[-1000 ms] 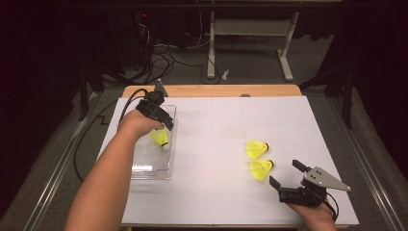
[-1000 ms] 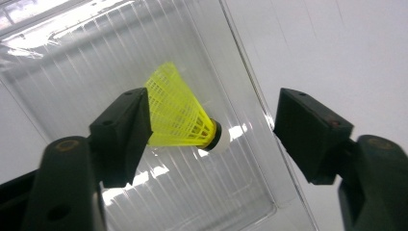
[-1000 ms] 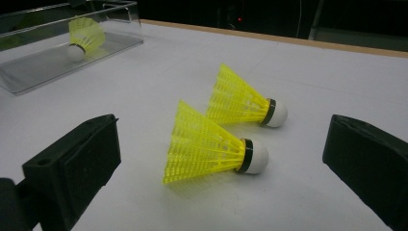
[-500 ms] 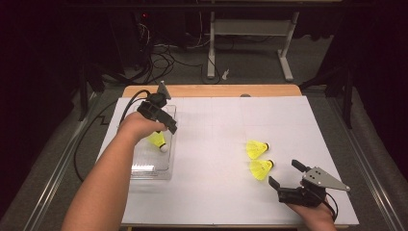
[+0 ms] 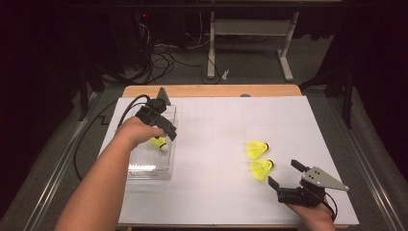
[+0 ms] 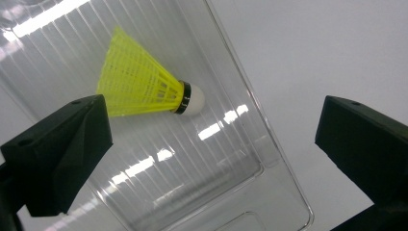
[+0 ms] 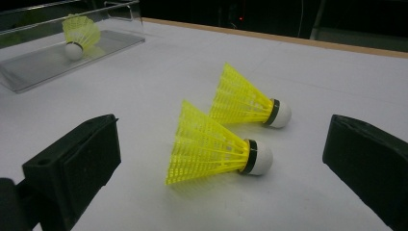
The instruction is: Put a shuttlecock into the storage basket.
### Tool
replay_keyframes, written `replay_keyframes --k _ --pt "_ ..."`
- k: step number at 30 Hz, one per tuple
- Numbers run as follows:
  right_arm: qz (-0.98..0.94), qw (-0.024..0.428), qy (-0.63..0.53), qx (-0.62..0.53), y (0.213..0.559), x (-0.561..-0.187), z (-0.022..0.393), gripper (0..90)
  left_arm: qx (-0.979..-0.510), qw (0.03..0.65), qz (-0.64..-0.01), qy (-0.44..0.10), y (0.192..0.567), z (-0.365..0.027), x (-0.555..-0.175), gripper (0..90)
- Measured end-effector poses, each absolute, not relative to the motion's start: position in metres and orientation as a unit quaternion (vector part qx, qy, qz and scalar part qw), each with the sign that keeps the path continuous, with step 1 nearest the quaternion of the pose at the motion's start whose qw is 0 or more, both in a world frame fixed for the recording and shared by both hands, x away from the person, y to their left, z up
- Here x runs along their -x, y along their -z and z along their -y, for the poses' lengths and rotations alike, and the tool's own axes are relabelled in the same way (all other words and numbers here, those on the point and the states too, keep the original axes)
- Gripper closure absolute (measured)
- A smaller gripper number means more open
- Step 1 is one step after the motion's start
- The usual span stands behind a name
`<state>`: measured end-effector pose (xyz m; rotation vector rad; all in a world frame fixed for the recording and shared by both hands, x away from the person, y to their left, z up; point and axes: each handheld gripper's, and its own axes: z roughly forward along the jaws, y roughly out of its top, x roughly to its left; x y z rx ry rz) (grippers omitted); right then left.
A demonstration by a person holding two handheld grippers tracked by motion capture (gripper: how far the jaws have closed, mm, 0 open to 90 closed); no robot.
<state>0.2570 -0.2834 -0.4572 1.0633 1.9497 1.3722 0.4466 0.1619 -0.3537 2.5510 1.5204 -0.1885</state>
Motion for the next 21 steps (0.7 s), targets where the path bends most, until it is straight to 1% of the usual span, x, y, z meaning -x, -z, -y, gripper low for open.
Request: replay_keyframes --k 9,21 --pt "-0.723 0.259 -0.504 -0.395 0.459 -0.258 0.282 0.4 -0.862 0.081 -0.496 0.074 0.361 -0.169 -0.437 0.7" --pt "-0.725 0.259 -0.502 -0.394 0.46 -0.259 0.281 0.4 -0.873 0.076 -0.475 0.081 0.371 -0.167 -0.422 0.7"
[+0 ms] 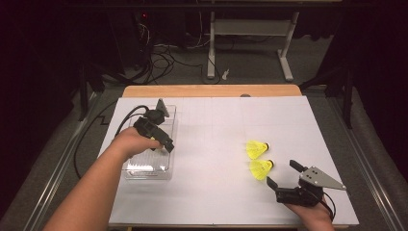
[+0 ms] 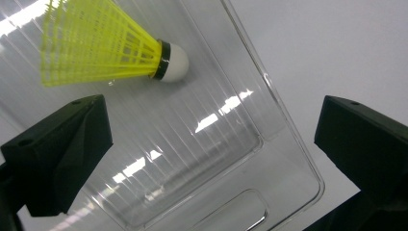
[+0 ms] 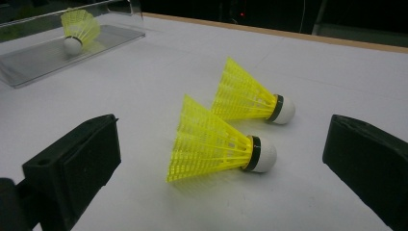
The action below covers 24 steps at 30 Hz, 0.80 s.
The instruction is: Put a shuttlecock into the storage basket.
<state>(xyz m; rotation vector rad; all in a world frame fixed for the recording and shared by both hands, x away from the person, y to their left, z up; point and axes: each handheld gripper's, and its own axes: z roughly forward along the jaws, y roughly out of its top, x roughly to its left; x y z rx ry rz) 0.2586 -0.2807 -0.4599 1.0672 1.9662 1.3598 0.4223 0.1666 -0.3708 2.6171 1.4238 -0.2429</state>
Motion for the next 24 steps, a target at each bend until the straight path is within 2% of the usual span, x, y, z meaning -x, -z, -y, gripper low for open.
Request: replay_keyframes --k 14,24 --pt "-0.728 0.261 -0.498 -0.392 0.459 -0.258 0.28 0.4 -0.886 0.069 -0.452 0.076 0.368 -0.168 -0.398 0.8" --pt "-0.727 0.263 -0.499 -0.393 0.459 -0.258 0.28 0.4 -0.9 0.054 -0.426 0.074 0.365 -0.149 -0.383 0.9"
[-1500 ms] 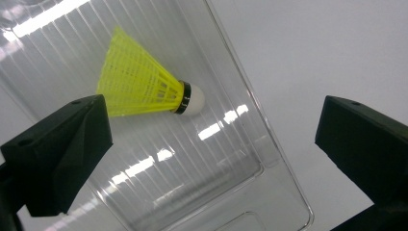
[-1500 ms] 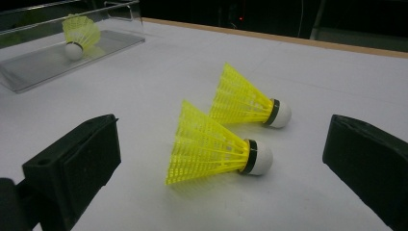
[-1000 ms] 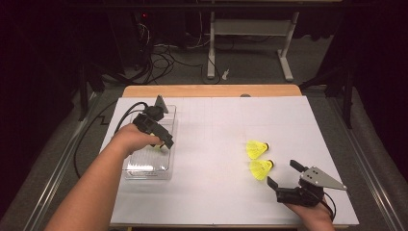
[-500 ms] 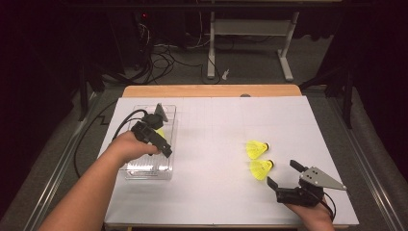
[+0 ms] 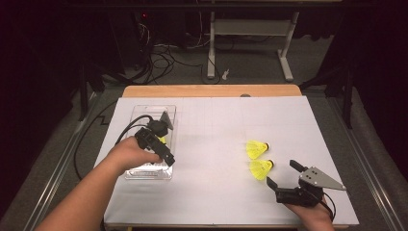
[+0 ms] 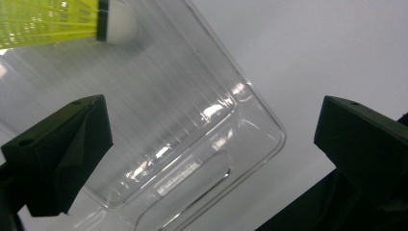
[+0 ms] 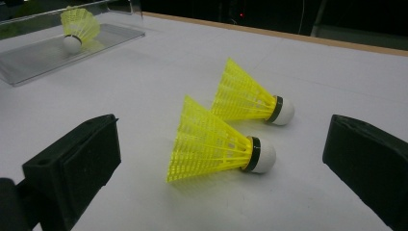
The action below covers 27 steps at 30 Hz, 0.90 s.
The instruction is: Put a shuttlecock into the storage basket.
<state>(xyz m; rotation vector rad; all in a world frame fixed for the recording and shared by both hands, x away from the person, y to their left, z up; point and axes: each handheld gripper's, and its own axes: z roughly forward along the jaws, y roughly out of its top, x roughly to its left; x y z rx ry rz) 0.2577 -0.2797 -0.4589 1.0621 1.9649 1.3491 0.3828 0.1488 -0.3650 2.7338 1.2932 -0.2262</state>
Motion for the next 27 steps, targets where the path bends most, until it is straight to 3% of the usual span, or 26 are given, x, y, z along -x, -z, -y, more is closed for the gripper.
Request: replay_keyframes --k 15,27 --pt "-0.726 0.259 -0.504 -0.39 0.459 -0.259 0.278 0.4 -0.916 0.08 -0.386 0.071 0.354 -0.11 -0.372 0.8" --pt "-0.73 0.258 -0.501 -0.387 0.461 -0.26 0.275 0.5 -0.93 0.085 -0.349 0.081 0.368 -0.074 -0.365 0.8"
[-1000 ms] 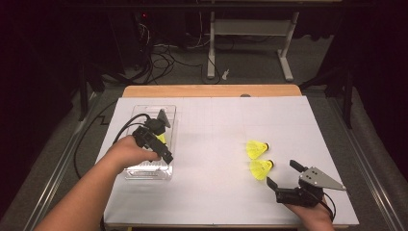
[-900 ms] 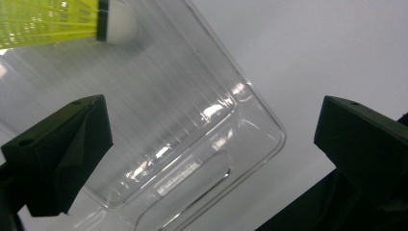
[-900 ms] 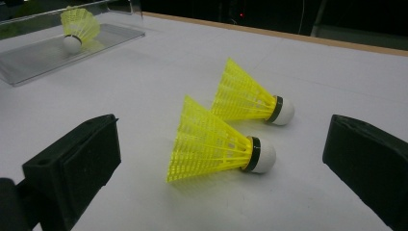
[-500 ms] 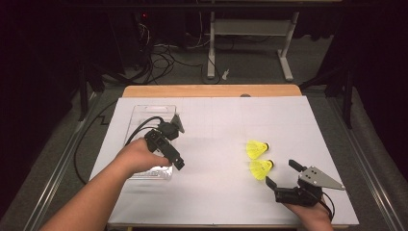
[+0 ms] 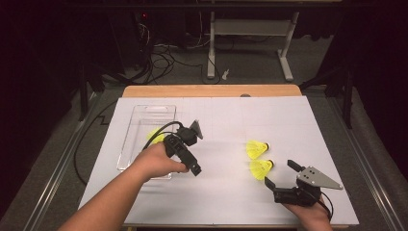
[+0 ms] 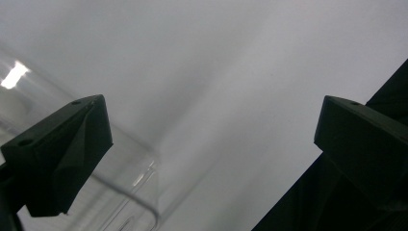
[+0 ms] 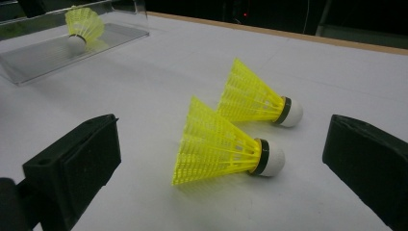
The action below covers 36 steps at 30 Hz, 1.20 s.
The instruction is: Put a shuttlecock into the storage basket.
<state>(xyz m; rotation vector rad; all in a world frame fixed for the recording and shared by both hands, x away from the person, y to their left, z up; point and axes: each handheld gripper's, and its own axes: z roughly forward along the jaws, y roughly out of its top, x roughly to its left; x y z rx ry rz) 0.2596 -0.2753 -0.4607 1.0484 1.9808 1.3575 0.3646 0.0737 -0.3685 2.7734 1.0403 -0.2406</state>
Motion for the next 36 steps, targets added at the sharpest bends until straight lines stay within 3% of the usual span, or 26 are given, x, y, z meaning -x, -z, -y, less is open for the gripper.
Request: replay_keyframes --k 18,26,36 --pt "-0.725 0.274 -0.498 -0.389 0.459 -0.257 0.271 8.8 -0.94 0.085 -0.317 0.095 0.384 -0.049 -0.357 0.8" --pt "-0.727 0.278 -0.494 -0.387 0.453 -0.258 0.263 20.3 -0.94 0.086 -0.317 0.094 0.385 -0.052 -0.358 0.8" --pt "-0.736 0.277 -0.484 -0.384 0.441 -0.267 0.252 44.9 -0.939 0.091 -0.317 0.095 0.383 -0.053 -0.358 0.8"
